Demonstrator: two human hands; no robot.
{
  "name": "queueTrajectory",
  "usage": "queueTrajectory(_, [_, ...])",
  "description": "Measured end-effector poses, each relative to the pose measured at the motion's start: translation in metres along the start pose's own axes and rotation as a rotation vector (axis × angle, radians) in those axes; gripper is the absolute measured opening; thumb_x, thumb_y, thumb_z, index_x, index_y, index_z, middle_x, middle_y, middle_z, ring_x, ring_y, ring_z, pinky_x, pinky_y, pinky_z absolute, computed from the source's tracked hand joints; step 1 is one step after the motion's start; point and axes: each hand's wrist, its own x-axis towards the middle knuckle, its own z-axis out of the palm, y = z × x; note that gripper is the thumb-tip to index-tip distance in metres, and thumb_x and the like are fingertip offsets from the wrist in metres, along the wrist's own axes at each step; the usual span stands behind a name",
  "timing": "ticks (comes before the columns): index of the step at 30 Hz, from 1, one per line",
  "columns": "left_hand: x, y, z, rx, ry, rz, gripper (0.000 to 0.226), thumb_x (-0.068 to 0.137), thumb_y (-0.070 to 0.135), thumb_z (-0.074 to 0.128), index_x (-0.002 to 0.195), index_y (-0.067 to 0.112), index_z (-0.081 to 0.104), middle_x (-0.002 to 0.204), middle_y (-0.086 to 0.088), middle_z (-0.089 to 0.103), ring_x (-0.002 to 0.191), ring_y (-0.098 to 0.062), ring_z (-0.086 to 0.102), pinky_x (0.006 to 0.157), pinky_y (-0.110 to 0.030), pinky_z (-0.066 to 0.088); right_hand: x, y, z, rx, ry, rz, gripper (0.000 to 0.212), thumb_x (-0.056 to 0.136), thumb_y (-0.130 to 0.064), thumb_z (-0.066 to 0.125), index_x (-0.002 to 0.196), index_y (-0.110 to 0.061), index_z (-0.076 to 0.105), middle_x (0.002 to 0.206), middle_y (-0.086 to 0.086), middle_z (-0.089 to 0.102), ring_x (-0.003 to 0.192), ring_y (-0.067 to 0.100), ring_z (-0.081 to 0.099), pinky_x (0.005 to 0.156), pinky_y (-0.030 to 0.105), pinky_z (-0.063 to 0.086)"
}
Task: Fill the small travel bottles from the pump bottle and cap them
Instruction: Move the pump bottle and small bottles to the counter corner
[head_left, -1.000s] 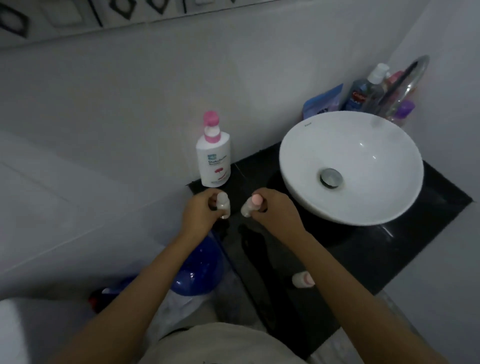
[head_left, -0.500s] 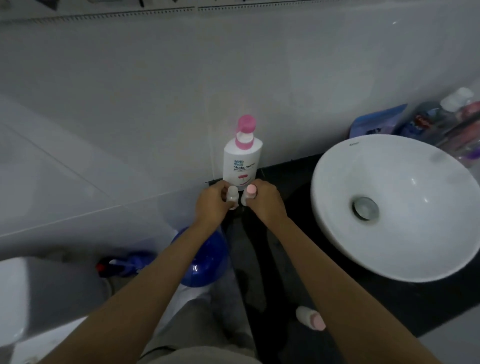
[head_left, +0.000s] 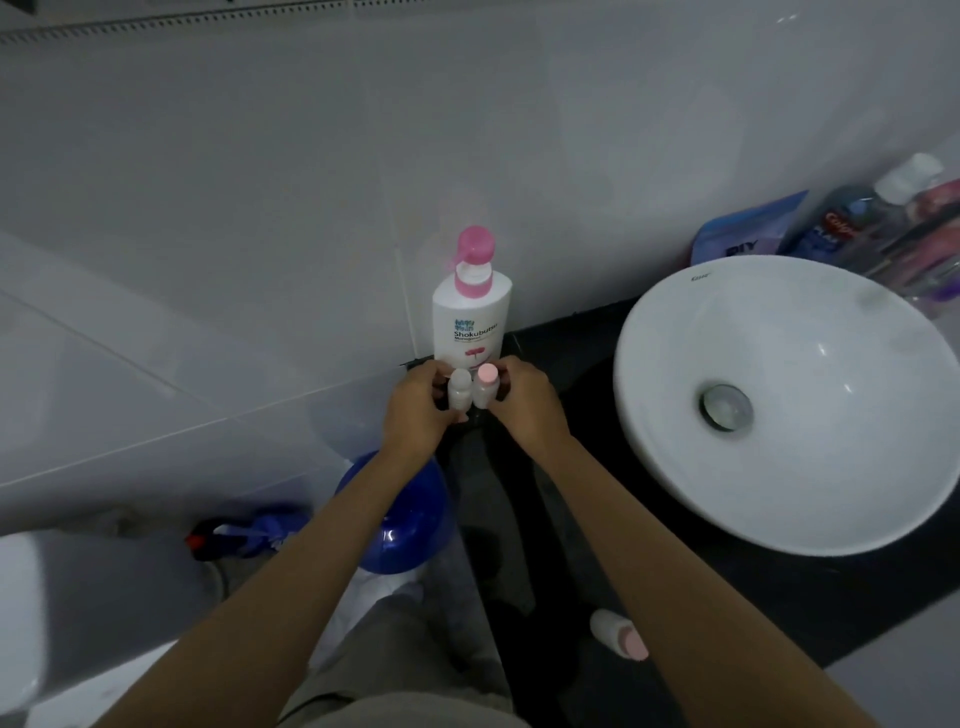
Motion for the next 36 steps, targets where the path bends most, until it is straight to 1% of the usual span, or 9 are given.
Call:
queueTrajectory(3, [-0.01, -0.008, -0.004, 0.1, 0.038, 0.018, 0.048, 0.065, 0.008, 0.083, 0.105, 0.011, 0.058, 0.106, -0.009, 0.061, 0.094, -0.019, 0.057, 0.08, -0.031, 0.049, -0.009, 0.004, -0.01, 0.005, -0.018, 0.037, 0.04, 0.081, -0.015, 0.069, 0.117, -0.011, 0.053, 0.114, 0.01, 0.06, 0.104, 0.024, 0.059, 0.089, 0.038, 0.051])
queueTrajectory(7, [-0.038, -0.014, -0.01, 0.218, 0.143, 0.201, 0.033, 0.075, 0.016, 0.076, 0.103, 0.012, 0.059, 0.097, -0.006, 0.059, 0.088, -0.015, 0.053, 0.076, -0.028, 0.045, -0.039, 0.013, -0.028, 0.055, 0.05, 0.087, 0.055, 0.08, -0.015, 0.071, 0.13, -0.016, 0.048, 0.123, 0.007, 0.058, 0.103, 0.017, 0.058, 0.091, 0.029, 0.048])
queueTrajectory(11, [-0.07, -0.001, 0.001, 0.257, -0.115, 0.545, 0.024, 0.088, 0.023, 0.062, 0.108, 0.01, 0.064, 0.103, -0.007, 0.063, 0.095, -0.016, 0.056, 0.082, -0.031, 0.047, -0.096, 0.027, -0.05, 0.044, 0.182, 0.059, 0.043, 0.079, -0.019, 0.073, 0.118, -0.015, 0.058, 0.108, 0.004, 0.064, 0.082, 0.008, 0.054, 0.078, 0.02, 0.043])
queueTrajectory(17, [-0.108, 0.001, 0.041, 0.472, -0.439, 1.01, 0.053, 0.097, 0.041, 0.032, 0.113, 0.005, 0.067, 0.121, -0.014, 0.066, 0.112, -0.029, 0.062, 0.096, -0.043, 0.049, -0.201, 0.054, -0.063, 0.14, 0.465, 0.183, 0.029, 0.079, -0.025, 0.073, 0.105, -0.016, 0.065, 0.095, -0.002, 0.066, 0.082, 0.011, 0.062, 0.078, 0.028, 0.053])
queueTrajectory(21, [-0.114, -0.022, 0.056, 0.609, -0.493, 1.078, 0.042, 0.092, 0.032, 0.045, 0.113, 0.004, 0.067, 0.122, -0.019, 0.064, 0.114, -0.034, 0.061, 0.094, -0.047, 0.05, -0.253, 0.074, -0.045, 0.149, 0.587, 0.319, 0.044, 0.074, -0.043, 0.074, 0.109, -0.019, 0.063, 0.1, -0.005, 0.064, 0.089, 0.009, 0.061, 0.078, 0.022, 0.05])
queueTrajectory(24, [-0.116, -0.04, 0.061, 0.653, -0.494, 1.112, 0.039, 0.078, 0.018, 0.076, 0.113, 0.003, 0.067, 0.121, -0.02, 0.064, 0.112, -0.035, 0.061, 0.092, -0.049, 0.051, -0.272, 0.083, -0.025, 0.121, 0.485, 0.414, 0.064, 0.068, -0.06, 0.068, 0.119, -0.023, 0.057, 0.111, -0.006, 0.061, 0.099, 0.008, 0.058, 0.081, 0.023, 0.047])
queueTrajectory(26, [-0.115, -0.047, 0.06, 0.67, -0.511, 1.133, 0.045, 0.072, 0.015, 0.081, 0.113, 0.003, 0.067, 0.121, -0.02, 0.064, 0.113, -0.036, 0.061, 0.091, -0.049, 0.052, -0.276, 0.086, -0.013, 0.076, 0.411, 0.454, 0.067, 0.067, -0.06, 0.068, 0.122, -0.026, 0.054, 0.116, -0.006, 0.06, 0.103, 0.011, 0.057, 0.079, 0.022, 0.043])
queueTrajectory(31, [-0.115, -0.054, 0.059, 0.713, -0.492, 1.157, 0.047, 0.071, 0.014, 0.082, 0.114, 0.002, 0.066, 0.122, -0.021, 0.063, 0.114, -0.036, 0.06, 0.09, -0.05, 0.053, -0.269, 0.093, 0.002, -0.042, 0.319, 0.475, 0.033, 0.082, -0.034, 0.065, 0.11, -0.021, 0.054, 0.108, 0.004, 0.062, 0.094, 0.023, 0.06, 0.069, 0.03, 0.042])
queueTrajectory(36, [-0.117, -0.056, 0.061, 0.723, -0.47, 1.145, 0.048, 0.072, 0.018, 0.081, 0.116, 0.006, 0.066, 0.124, -0.017, 0.063, 0.116, -0.032, 0.06, 0.09, -0.046, 0.053, -0.261, 0.09, -0.005, -0.004, 0.357, 0.435, 0.023, 0.081, -0.029, 0.066, 0.099, -0.017, 0.057, 0.095, 0.003, 0.064, 0.081, 0.018, 0.06, 0.064, 0.029, 0.042])
